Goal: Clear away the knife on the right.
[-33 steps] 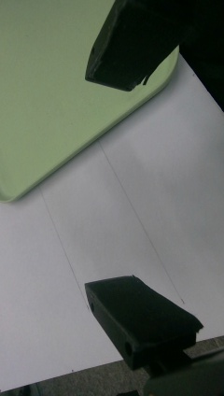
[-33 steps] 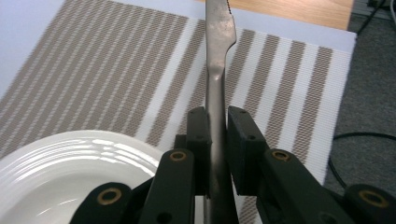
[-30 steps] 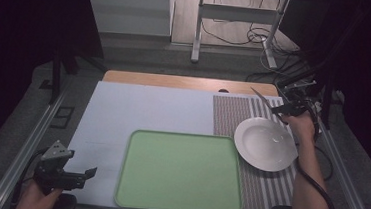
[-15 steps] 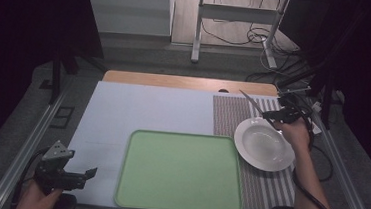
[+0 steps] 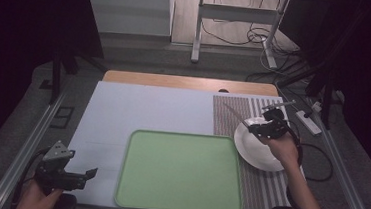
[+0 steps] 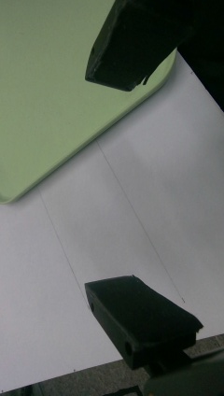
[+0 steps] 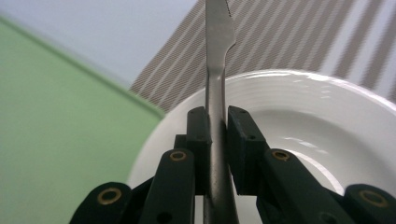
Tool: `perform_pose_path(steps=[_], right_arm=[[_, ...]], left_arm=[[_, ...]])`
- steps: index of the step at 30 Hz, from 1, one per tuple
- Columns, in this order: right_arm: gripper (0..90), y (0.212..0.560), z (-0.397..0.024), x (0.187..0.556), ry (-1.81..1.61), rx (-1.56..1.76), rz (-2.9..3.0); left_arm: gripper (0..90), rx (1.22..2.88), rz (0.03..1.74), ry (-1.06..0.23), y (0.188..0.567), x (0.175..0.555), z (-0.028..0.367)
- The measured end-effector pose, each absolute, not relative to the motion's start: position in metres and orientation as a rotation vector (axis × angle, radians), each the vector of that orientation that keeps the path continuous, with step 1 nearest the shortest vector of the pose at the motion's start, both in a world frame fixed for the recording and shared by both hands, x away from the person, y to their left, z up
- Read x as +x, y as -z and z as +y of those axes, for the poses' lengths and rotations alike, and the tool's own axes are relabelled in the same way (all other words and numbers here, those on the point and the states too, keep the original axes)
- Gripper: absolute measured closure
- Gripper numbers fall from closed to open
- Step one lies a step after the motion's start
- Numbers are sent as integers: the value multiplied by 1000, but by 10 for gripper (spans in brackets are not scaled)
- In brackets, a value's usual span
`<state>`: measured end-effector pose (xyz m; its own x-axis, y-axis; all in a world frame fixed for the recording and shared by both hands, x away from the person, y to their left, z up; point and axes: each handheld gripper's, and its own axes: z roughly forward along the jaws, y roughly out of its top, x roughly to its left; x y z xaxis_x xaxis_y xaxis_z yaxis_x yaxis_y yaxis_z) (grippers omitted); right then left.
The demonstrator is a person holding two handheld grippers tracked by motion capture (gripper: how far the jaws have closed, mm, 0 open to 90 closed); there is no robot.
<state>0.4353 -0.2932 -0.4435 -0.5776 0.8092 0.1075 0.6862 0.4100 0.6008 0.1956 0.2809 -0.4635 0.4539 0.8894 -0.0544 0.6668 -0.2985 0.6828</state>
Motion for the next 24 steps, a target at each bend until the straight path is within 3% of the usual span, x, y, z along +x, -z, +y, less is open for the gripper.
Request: perform_pose_path(steps=[24], right_arm=[[802, 464, -236, 354, -840, 1132, 2682]], left_arm=[[35, 2073, 1291, -449, 464, 196, 280]])
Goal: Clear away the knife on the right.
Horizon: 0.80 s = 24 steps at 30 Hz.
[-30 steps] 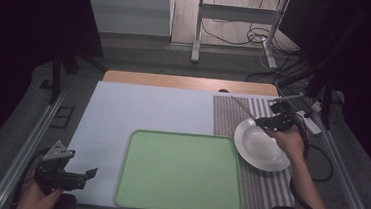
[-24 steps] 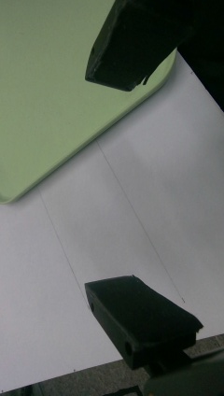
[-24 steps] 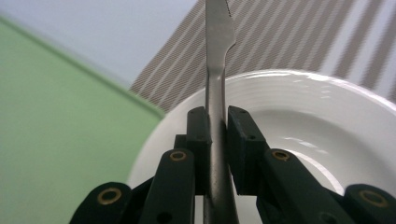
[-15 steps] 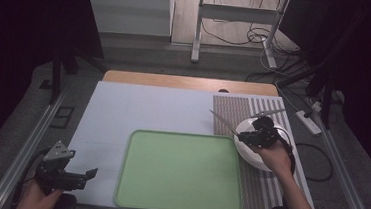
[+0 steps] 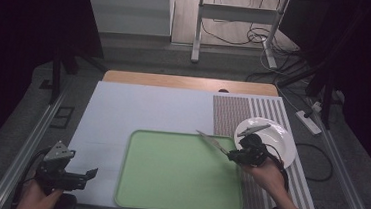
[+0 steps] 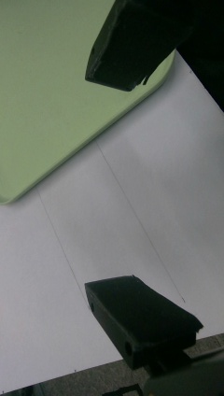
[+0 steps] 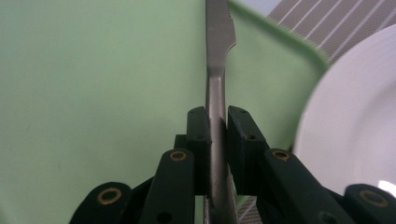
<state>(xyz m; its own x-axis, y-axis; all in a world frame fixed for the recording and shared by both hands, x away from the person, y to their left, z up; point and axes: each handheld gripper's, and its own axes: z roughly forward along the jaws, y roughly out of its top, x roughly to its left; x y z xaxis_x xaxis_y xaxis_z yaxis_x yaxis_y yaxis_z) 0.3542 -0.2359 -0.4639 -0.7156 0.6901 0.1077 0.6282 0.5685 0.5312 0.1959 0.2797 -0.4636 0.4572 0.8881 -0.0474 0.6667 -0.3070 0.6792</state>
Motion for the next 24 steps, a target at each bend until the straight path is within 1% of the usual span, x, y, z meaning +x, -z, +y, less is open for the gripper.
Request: perform_pose_path(steps=[12, 14, 15, 16, 18, 20, 24], right_arm=[[799, 488, -206, 327, -614, 997, 2918], [775, 490, -203, 325, -613, 978, 2964], [734, 491, -202, 325, -615, 968, 2973], [735, 490, -202, 326, -622, 957, 2974], [786, 485, -200, 327, -672, 896, 2974], [900, 480, -194, 329, -707, 840, 2974], [900, 477, -169, 335, -720, 721, 2995]], left_arm=[[35, 2081, 1292, -452, 464, 196, 279], [36, 2088, 1289, -454, 464, 196, 279], [36, 2088, 1288, -454, 464, 197, 278], [35, 2089, 1289, -455, 464, 196, 278], [36, 2091, 1290, -456, 464, 197, 278], [36, 2088, 1291, -455, 464, 197, 278], [36, 2080, 1294, -448, 464, 197, 279]])
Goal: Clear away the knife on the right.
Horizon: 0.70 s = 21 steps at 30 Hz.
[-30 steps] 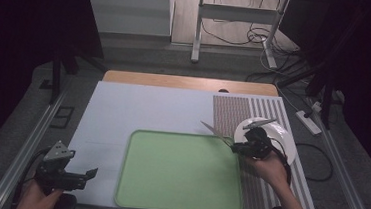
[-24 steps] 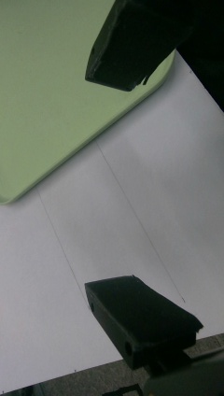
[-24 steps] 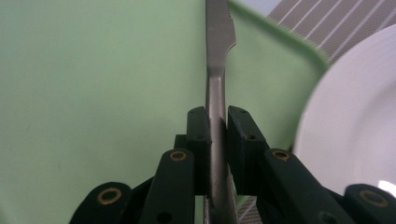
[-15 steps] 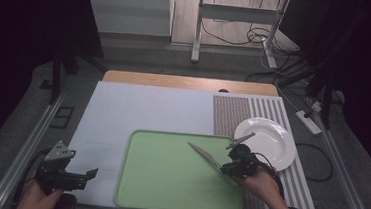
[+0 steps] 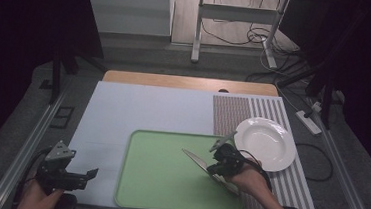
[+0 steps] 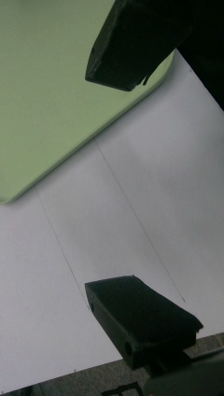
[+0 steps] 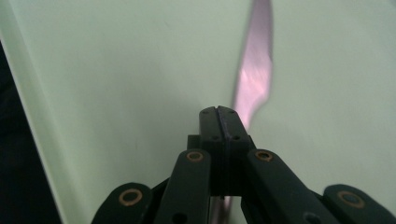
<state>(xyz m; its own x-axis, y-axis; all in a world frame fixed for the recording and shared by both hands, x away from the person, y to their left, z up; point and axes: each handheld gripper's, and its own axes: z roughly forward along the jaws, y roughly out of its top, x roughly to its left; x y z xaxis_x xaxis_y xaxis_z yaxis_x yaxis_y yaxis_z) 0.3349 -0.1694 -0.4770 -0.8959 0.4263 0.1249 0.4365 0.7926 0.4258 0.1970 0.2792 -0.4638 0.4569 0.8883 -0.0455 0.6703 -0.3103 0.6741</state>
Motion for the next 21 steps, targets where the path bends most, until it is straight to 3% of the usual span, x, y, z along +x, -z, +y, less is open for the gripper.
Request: perform_pose_path(steps=[10, 21], right_arm=[[900, 499, -127, 355, 567, -556, -3066], [900, 496, -162, 373, 528, -745, -3065]], left_arm=[[35, 2078, 1296, -446, 464, 197, 279], [36, 2081, 1293, -449, 464, 197, 279]])
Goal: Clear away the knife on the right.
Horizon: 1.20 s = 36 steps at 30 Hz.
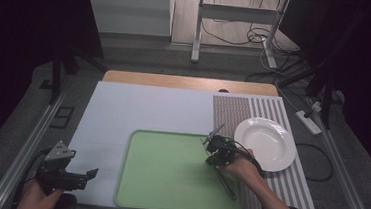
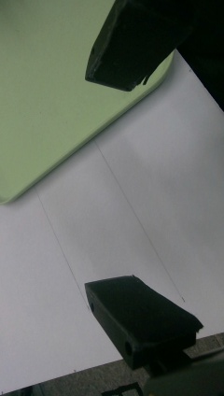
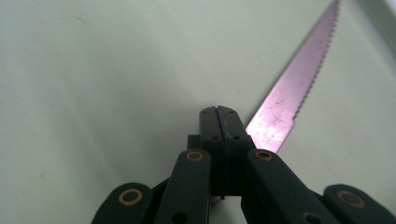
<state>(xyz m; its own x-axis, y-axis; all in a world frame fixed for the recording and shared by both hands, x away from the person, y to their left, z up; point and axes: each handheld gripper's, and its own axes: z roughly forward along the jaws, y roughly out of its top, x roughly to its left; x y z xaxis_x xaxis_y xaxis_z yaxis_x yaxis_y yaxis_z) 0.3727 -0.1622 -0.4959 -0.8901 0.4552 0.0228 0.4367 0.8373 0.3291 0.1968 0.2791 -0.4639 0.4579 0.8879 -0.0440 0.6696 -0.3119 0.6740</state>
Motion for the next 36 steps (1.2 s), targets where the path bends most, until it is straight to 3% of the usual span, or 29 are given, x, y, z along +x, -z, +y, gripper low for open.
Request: perform_pose_path(steps=[23, 36], right_arm=[[900, 493, -214, 378, -512, 925, 2922], [900, 492, -217, 375, -493, 938, 2922]], left_arm=[[36, 2087, 1290, -456, 464, 197, 279], [40, 2080, 1297, -453, 464, 197, 279]])
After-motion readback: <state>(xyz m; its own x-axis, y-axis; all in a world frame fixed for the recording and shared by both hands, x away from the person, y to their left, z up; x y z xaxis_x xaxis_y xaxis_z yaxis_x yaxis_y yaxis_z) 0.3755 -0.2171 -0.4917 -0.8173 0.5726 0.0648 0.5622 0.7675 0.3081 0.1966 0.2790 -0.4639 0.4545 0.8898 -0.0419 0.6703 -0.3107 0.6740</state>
